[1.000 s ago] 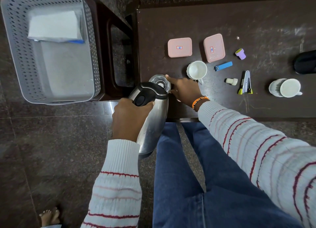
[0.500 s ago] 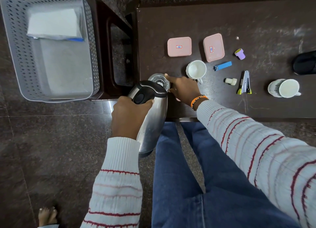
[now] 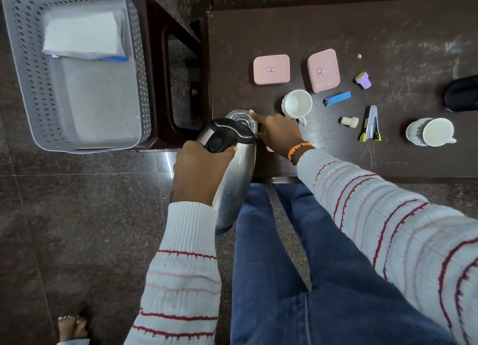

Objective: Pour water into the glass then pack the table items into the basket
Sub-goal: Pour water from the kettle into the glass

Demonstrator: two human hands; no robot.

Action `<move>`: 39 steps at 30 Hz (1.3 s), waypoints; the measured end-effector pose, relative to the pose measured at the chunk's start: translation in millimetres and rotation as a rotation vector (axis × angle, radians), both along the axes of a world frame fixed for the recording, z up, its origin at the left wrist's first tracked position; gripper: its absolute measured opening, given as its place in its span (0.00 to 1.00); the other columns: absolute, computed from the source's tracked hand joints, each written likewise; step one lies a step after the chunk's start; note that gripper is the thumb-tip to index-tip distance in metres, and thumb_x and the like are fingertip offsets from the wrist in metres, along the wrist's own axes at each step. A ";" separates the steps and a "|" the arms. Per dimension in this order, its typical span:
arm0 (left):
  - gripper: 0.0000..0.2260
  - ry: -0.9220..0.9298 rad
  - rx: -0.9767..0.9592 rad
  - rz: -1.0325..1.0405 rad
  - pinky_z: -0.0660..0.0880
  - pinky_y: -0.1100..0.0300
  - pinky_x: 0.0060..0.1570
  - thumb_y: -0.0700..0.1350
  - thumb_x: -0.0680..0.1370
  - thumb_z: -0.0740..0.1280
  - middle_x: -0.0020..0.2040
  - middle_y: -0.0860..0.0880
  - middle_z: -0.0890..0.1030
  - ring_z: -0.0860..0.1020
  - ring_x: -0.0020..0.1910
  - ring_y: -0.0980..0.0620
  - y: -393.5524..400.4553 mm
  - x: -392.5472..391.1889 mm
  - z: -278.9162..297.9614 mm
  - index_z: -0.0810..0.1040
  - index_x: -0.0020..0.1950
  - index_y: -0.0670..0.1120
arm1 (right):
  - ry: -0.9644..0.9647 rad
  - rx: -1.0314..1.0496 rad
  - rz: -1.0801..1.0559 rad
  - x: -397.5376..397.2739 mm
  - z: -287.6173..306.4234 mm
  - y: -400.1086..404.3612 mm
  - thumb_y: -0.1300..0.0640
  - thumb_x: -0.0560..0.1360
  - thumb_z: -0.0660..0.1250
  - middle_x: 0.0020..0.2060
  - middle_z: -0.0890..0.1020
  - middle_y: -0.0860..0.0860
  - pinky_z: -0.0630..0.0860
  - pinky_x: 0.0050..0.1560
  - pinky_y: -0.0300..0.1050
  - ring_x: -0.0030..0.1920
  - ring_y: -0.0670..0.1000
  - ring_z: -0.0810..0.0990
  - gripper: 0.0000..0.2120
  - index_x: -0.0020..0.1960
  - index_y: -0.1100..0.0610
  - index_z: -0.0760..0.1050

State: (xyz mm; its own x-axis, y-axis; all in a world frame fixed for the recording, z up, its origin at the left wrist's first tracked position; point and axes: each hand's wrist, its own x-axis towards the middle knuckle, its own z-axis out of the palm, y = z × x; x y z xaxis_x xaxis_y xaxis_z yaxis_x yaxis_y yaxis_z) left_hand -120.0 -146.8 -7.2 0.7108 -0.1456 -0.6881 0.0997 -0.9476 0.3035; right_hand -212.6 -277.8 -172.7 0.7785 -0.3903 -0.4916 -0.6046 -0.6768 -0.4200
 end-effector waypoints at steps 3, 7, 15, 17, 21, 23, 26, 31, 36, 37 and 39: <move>0.22 0.005 -0.001 0.007 0.78 0.45 0.52 0.57 0.66 0.72 0.47 0.43 0.82 0.80 0.49 0.41 1.0 -0.2 -1.1 0.79 0.48 0.41 | 0.003 0.014 -0.014 0.6 0.8 -0.4 0.50 0.75 0.63 0.54 0.82 0.60 0.77 0.48 0.55 0.54 0.64 0.79 0.26 0.71 0.47 0.62; 0.24 0.001 -0.010 0.006 0.78 0.47 0.49 0.58 0.66 0.71 0.46 0.41 0.82 0.80 0.48 0.40 1.8 1.0 -2.2 0.78 0.49 0.39 | 0.008 0.009 0.001 0.2 2.0 -0.6 0.50 0.75 0.63 0.55 0.81 0.59 0.77 0.50 0.55 0.55 0.64 0.79 0.26 0.72 0.47 0.62; 0.24 0.006 -0.029 0.000 0.78 0.46 0.49 0.58 0.64 0.71 0.45 0.40 0.82 0.81 0.47 0.39 1.4 3.5 -4.6 0.78 0.48 0.39 | 0.016 0.017 -0.008 0.8 3.8 -0.1 0.51 0.76 0.63 0.57 0.81 0.58 0.78 0.52 0.56 0.56 0.63 0.79 0.25 0.72 0.46 0.62; 0.24 0.008 -0.028 0.002 0.78 0.47 0.48 0.58 0.64 0.71 0.44 0.41 0.82 0.81 0.47 0.39 1.7 5.2 -4.9 0.78 0.47 0.39 | 0.021 0.021 -0.011 0.6 3.9 -0.1 0.51 0.76 0.63 0.57 0.81 0.58 0.78 0.52 0.55 0.56 0.63 0.79 0.25 0.72 0.46 0.62; 0.25 0.029 -0.042 0.009 0.78 0.46 0.48 0.59 0.62 0.70 0.40 0.42 0.80 0.81 0.48 0.37 1.2 8.3 -5.0 0.78 0.47 0.39 | 0.022 0.021 -0.010 0.6 4.4 -0.7 0.50 0.76 0.63 0.55 0.81 0.59 0.77 0.50 0.54 0.55 0.63 0.79 0.25 0.72 0.46 0.62; 0.24 0.040 -0.046 0.005 0.78 0.45 0.48 0.58 0.63 0.71 0.39 0.42 0.79 0.81 0.47 0.36 0.8 9.7 -5.4 0.79 0.46 0.39 | 0.014 0.029 -0.018 0.7 5.0 -0.8 0.50 0.76 0.63 0.55 0.82 0.59 0.77 0.51 0.55 0.55 0.63 0.80 0.25 0.71 0.47 0.63; 0.24 0.040 -0.046 -0.001 0.79 0.45 0.47 0.58 0.63 0.71 0.39 0.42 0.79 0.81 0.47 0.36 1.1 10.4 -5.7 0.79 0.46 0.38 | 0.012 0.034 -0.016 0.8 5.0 -1.1 0.50 0.76 0.62 0.55 0.82 0.59 0.78 0.53 0.55 0.55 0.63 0.80 0.24 0.71 0.47 0.64; 0.23 0.049 -0.051 -0.005 0.79 0.45 0.48 0.57 0.64 0.72 0.38 0.42 0.78 0.81 0.47 0.36 -0.2 12.6 -6.2 0.79 0.46 0.38 | -0.002 0.029 -0.024 0.7 4.0 -0.6 0.50 0.76 0.63 0.54 0.82 0.59 0.77 0.51 0.55 0.54 0.64 0.80 0.23 0.70 0.47 0.64; 0.23 0.047 -0.046 -0.006 0.79 0.44 0.49 0.58 0.63 0.71 0.41 0.40 0.81 0.81 0.47 0.37 -0.2 13.6 -6.7 0.79 0.46 0.40 | -0.016 0.033 -0.031 0.3 4.2 -1.3 0.50 0.76 0.63 0.54 0.82 0.59 0.77 0.50 0.54 0.54 0.64 0.80 0.23 0.70 0.47 0.65; 0.23 0.045 -0.043 -0.003 0.80 0.44 0.49 0.58 0.63 0.71 0.41 0.41 0.81 0.81 0.46 0.37 -0.1 13.7 -7.0 0.79 0.46 0.40 | -0.023 0.037 -0.034 0.2 4.2 -1.5 0.50 0.76 0.63 0.53 0.82 0.59 0.77 0.50 0.54 0.54 0.64 0.80 0.23 0.70 0.47 0.65; 0.22 0.045 -0.044 0.002 0.79 0.45 0.48 0.58 0.63 0.71 0.39 0.42 0.80 0.81 0.46 0.37 -0.1 14.1 -7.3 0.80 0.45 0.41 | -0.028 0.039 -0.037 0.2 3.8 -1.6 0.50 0.76 0.63 0.53 0.82 0.59 0.76 0.49 0.54 0.54 0.64 0.80 0.23 0.70 0.47 0.66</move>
State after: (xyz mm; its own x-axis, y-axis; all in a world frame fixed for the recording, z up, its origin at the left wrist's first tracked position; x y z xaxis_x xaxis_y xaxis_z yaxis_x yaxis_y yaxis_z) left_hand -105.9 -146.9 -14.5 0.6794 -0.1753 -0.7126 0.1161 -0.9331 0.3403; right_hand -212.4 -279.4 -168.9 0.7774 -0.4000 -0.4854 -0.6167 -0.6368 -0.4628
